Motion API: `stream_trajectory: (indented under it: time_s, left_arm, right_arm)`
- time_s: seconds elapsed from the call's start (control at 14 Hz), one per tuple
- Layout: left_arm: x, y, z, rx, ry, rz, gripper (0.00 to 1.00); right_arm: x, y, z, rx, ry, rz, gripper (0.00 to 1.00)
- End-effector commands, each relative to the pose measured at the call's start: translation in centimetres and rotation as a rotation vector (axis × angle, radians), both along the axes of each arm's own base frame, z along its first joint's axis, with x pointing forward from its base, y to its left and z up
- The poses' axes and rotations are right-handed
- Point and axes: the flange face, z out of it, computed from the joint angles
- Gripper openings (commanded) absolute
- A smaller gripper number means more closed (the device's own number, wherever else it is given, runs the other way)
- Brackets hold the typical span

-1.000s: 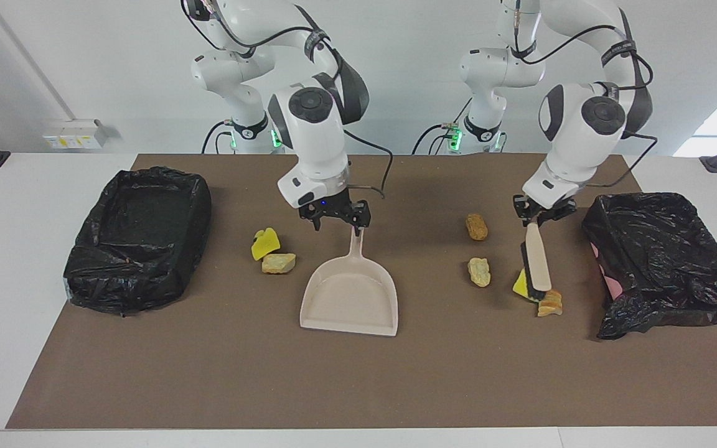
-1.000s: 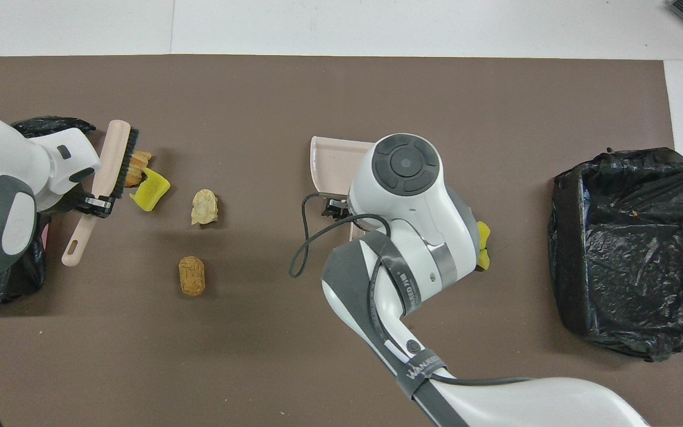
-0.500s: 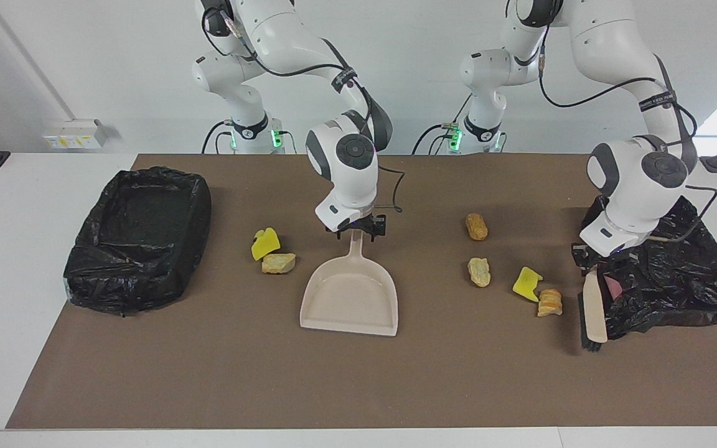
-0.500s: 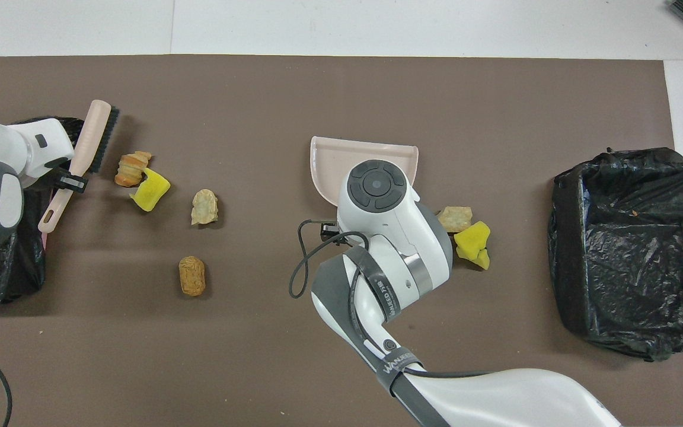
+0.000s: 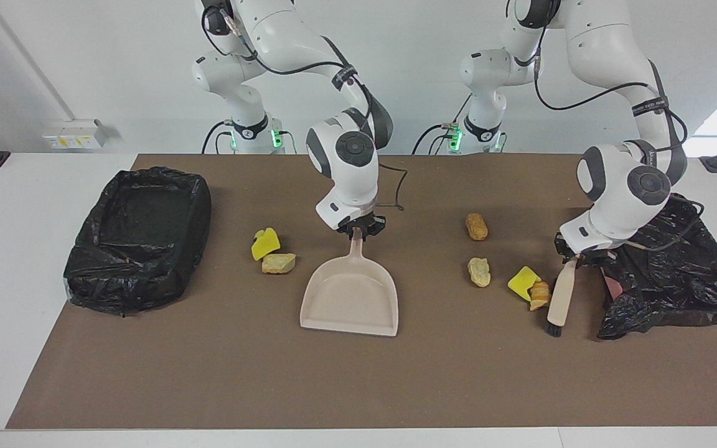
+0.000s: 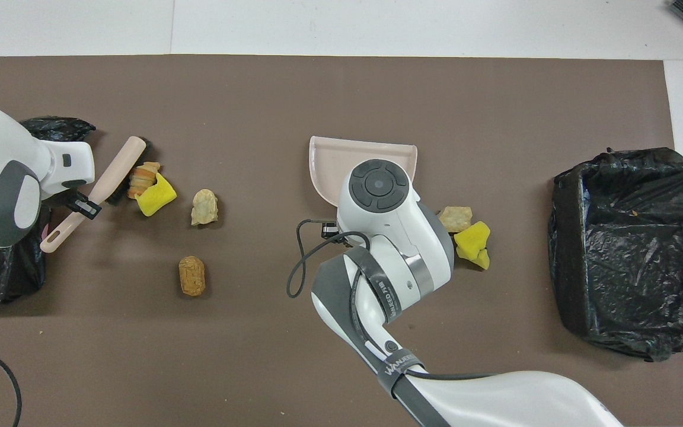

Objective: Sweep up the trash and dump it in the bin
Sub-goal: 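Sweep the pieces with the brush while the right gripper places the dustpan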

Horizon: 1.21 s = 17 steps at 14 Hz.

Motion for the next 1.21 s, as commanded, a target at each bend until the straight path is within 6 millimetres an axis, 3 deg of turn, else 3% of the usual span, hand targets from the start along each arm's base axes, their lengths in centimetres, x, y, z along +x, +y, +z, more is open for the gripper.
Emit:
stream_trajectory:
  time_s: [0.0,0.21,0.36,0.57,0.71,0.86,1.0,1.14]
  left_arm:
    - [-3.1,-2.3,-0.3,0.015,0.068,-0.058,0.00]
    - [-5.6,-5.0,-1.0,0.008,0.091,-0.030,0.00]
    - [-6.6,-6.7,-1.3,0.002,0.100,-0.014,0.00]
    - [-7.4,-8.4,-1.7,0.000,0.105,0.036,0.00]
    - [-7.5,-8.8,-1.7,-0.029,0.109,0.092,0.00]
    - [-8.1,-10.5,-1.8,-0.049,0.124,0.188,0.00]
    - [-8.0,-11.3,-0.1,-0.041,0.102,0.257,0.00]
    - [-8.8,-10.9,2.5,-0.039,0.097,0.269,0.00]
  right_arm:
    - [0.8,-1.8,1.4,0.087,-0.023,0.244,0.00]
    - [0.7,-4.2,6.0,0.087,-0.065,0.491,0.00]
    - [0.1,-5.7,7.5,0.032,-0.059,0.674,0.00]
    - [-2.2,-5.9,6.7,-0.016,-0.032,0.940,0.00]
    - [-2.5,-5.9,6.5,-0.006,-0.035,1.161,0.00]
    - [-3.2,-6.4,5.8,0.006,-0.028,1.344,0.00]
    - [-5.4,-5.8,4.9,0.001,-0.038,1.390,0.00]
    - [-7.9,-3.1,3.6,-0.001,-0.015,1.439,0.00]
